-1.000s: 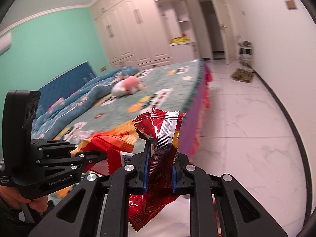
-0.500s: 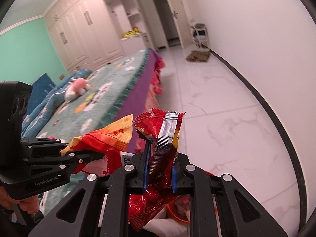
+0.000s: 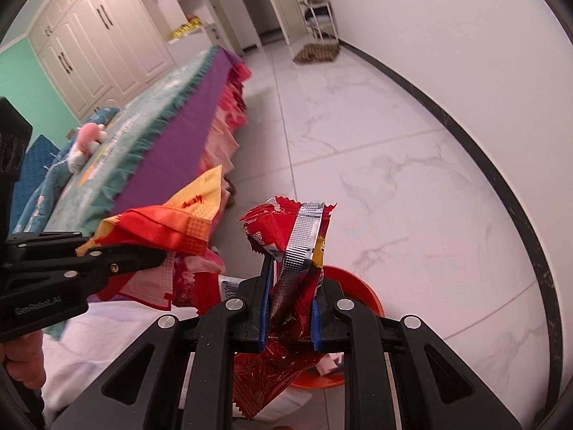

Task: Collect trash
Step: 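Carry the mask and wrapper off the bed over the orange bin, then open the right gripper to drop the wrapper while the left gripper drops the mask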

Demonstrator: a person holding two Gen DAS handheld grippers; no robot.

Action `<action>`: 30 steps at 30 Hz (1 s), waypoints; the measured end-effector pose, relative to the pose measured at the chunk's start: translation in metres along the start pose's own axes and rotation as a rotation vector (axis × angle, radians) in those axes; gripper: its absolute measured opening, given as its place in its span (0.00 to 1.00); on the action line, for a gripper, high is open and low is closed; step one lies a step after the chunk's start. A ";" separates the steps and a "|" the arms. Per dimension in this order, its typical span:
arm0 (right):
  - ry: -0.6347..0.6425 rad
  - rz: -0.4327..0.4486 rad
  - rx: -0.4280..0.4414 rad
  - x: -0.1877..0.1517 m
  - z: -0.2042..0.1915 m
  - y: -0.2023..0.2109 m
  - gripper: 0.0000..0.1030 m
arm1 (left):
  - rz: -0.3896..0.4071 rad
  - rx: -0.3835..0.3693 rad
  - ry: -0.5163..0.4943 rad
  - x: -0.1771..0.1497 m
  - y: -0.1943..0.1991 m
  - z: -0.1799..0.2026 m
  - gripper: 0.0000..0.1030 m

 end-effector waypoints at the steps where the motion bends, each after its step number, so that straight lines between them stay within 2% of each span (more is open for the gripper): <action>1: -0.013 -0.010 0.000 -0.003 0.005 -0.007 0.17 | -0.014 -0.007 0.006 -0.002 -0.007 0.002 0.10; 8: -0.069 -0.108 -0.024 -0.028 0.032 -0.061 0.17 | -0.106 -0.016 0.037 -0.007 -0.051 0.002 0.10; 16: -0.117 -0.227 -0.051 -0.059 0.054 -0.124 0.18 | -0.178 -0.001 0.083 -0.018 -0.072 -0.012 0.10; 20: -0.148 -0.236 -0.038 -0.064 0.057 -0.135 0.29 | -0.182 -0.003 0.087 -0.016 -0.073 -0.011 0.10; 27: -0.137 -0.242 -0.029 -0.065 0.056 -0.135 0.35 | -0.193 0.000 0.071 -0.015 -0.078 -0.004 0.10; 28: -0.138 -0.243 -0.028 -0.065 0.056 -0.134 0.41 | -0.193 -0.003 0.069 -0.015 -0.079 -0.004 0.10; 30: -0.129 -0.230 -0.048 -0.063 0.056 -0.130 0.45 | -0.195 -0.001 0.071 -0.015 -0.080 -0.006 0.10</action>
Point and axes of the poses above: each gripper's, at about its wrist camera, not at the fingertips, and y roughly against the way its jaws point, z to its right, x to its top, the point moved 3 cm from there along -y, roughly the way its jaws point, and after that the axes turned 8 degrees about x, right-handed, at the moved point
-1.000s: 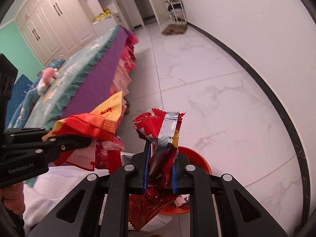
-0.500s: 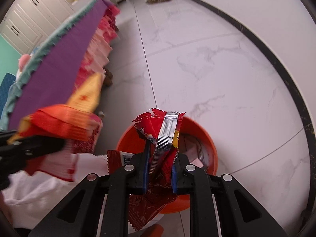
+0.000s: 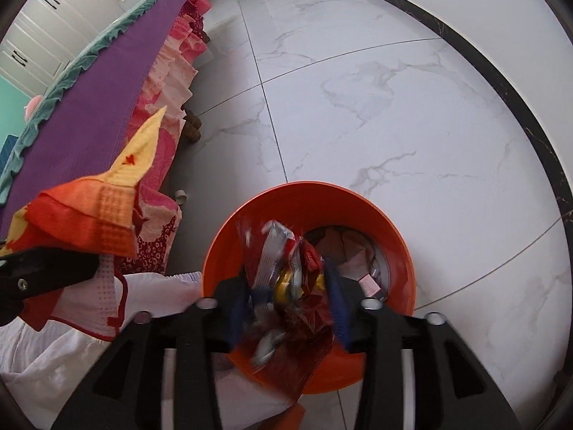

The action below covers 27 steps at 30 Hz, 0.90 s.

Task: Collect trash
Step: 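Open the right gripper to drop the wrapper while the left gripper drops the mask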

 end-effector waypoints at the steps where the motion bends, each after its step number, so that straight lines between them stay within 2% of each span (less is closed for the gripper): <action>1: 0.001 0.003 -0.002 0.001 0.000 0.002 0.45 | -0.003 0.000 0.001 0.000 0.000 0.000 0.10; 11: -0.010 0.109 -0.016 -0.001 0.003 0.067 0.45 | -0.040 0.006 -0.034 0.000 -0.018 0.015 0.10; 14: 0.008 0.137 -0.048 -0.002 0.002 0.084 0.45 | -0.057 0.009 -0.047 -0.001 -0.026 0.022 0.10; 19: -0.004 0.168 -0.058 0.000 0.004 0.099 0.45 | -0.075 0.014 -0.077 -0.001 -0.038 0.030 0.17; 20: -0.002 0.168 -0.062 0.001 0.004 0.100 0.45 | -0.082 0.018 -0.076 -0.002 -0.041 0.030 0.24; 21: -0.005 0.167 -0.063 0.001 0.005 0.100 0.45 | -0.085 0.021 -0.075 -0.002 -0.042 0.030 0.38; 22: -0.007 0.167 -0.061 0.001 0.005 0.100 0.45 | -0.084 0.021 -0.075 -0.003 -0.042 0.030 0.44; 27: -0.005 0.170 -0.061 0.002 0.003 0.101 0.45 | -0.076 0.036 -0.078 -0.002 -0.042 0.029 0.51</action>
Point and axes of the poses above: each gripper's, at about its wrist camera, not at the fingertips, and y roughly against the way its jaws point, z to its right, x to its top, the point moved 3 cm from there along -y, roughly the way its jaws point, and after that the axes turned 8 degrees about x, right-handed, at the moved point
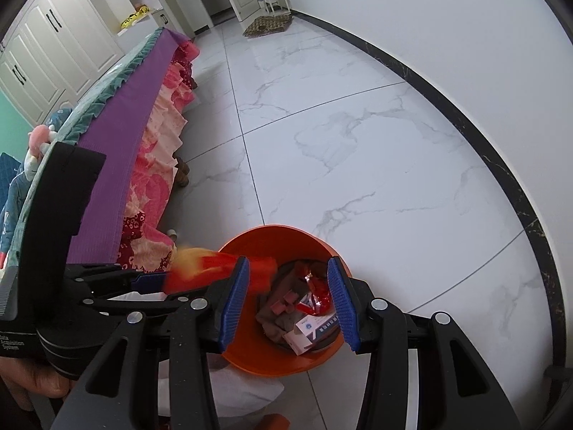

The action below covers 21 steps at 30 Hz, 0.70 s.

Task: Collect trash
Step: 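Open the right gripper to drop the wrapper while the left gripper drops the mask, then move both open grippers back over the bed toward the rope and paper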

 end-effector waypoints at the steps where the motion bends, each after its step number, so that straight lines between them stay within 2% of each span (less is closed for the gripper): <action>1: 0.001 0.002 -0.001 0.000 -0.001 0.001 0.45 | 0.000 0.000 0.005 0.000 0.000 -0.001 0.51; 9: 0.009 0.018 0.004 0.003 -0.009 0.009 0.45 | 0.030 0.006 0.011 -0.001 0.014 -0.002 0.51; 15: 0.041 0.057 0.043 0.017 -0.033 0.030 0.45 | 0.131 0.032 0.039 -0.002 0.056 -0.014 0.51; 21: 0.129 0.118 0.113 0.033 -0.082 0.066 0.45 | 0.298 0.081 0.091 -0.021 0.126 -0.039 0.51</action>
Point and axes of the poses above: each gripper's, at about its wrist camera, not at the fingertips, and y roughly against the way its jaws point, z to its right, x to its top, the point moved 3 cm from there along -y, roughly the way its jaws point, and after that the axes turned 8 degrees about x, right-handed, at the moved point
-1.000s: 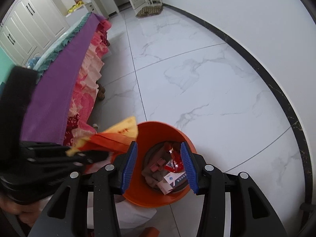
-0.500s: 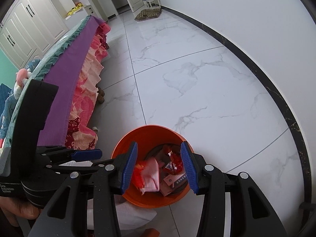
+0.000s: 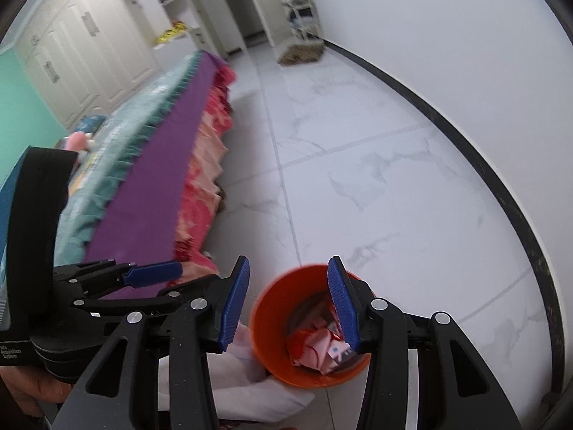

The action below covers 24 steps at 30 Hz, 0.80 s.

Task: Collect trash
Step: 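Move both open grippers back over the bed toward the rope and paper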

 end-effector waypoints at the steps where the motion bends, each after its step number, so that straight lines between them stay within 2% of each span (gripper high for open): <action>1: 0.021 0.011 0.024 0.004 -0.013 0.006 0.45 | 0.022 0.007 0.009 -0.001 0.010 -0.004 0.51; 3: 0.069 0.034 0.054 0.011 -0.040 0.018 0.48 | 0.063 0.029 0.039 -0.004 0.036 -0.020 0.51; 5: 0.112 0.061 0.079 0.015 -0.064 0.028 0.61 | 0.111 0.046 0.069 -0.008 0.059 -0.037 0.52; 6: 0.126 0.071 0.091 0.017 -0.073 0.032 0.62 | 0.129 0.054 0.081 -0.010 0.069 -0.044 0.57; 8: 0.184 0.090 0.142 0.020 -0.103 0.043 0.62 | 0.182 0.082 0.119 -0.019 0.093 -0.062 0.62; 12: 0.269 0.108 0.202 0.021 -0.149 0.057 0.62 | 0.236 0.140 0.170 -0.040 0.127 -0.089 0.62; 16: 0.327 0.111 0.269 0.016 -0.194 0.066 0.62 | 0.266 0.179 0.220 -0.065 0.151 -0.112 0.63; 20: 0.400 0.103 0.329 0.004 -0.239 0.073 0.62 | 0.299 0.239 0.279 -0.090 0.175 -0.142 0.69; 24: 0.469 0.093 0.386 -0.011 -0.283 0.080 0.62 | 0.314 0.280 0.337 -0.110 0.194 -0.169 0.69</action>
Point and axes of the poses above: each gripper's, at about its wrist camera, not at the fingertips, and y roughly against the way its jaws point, z to its right, x to its top, the point moved 3 cm from there along -y, roughly the way its jaws point, and after that the axes turned 8 degrees about x, right-handed, at the moved point
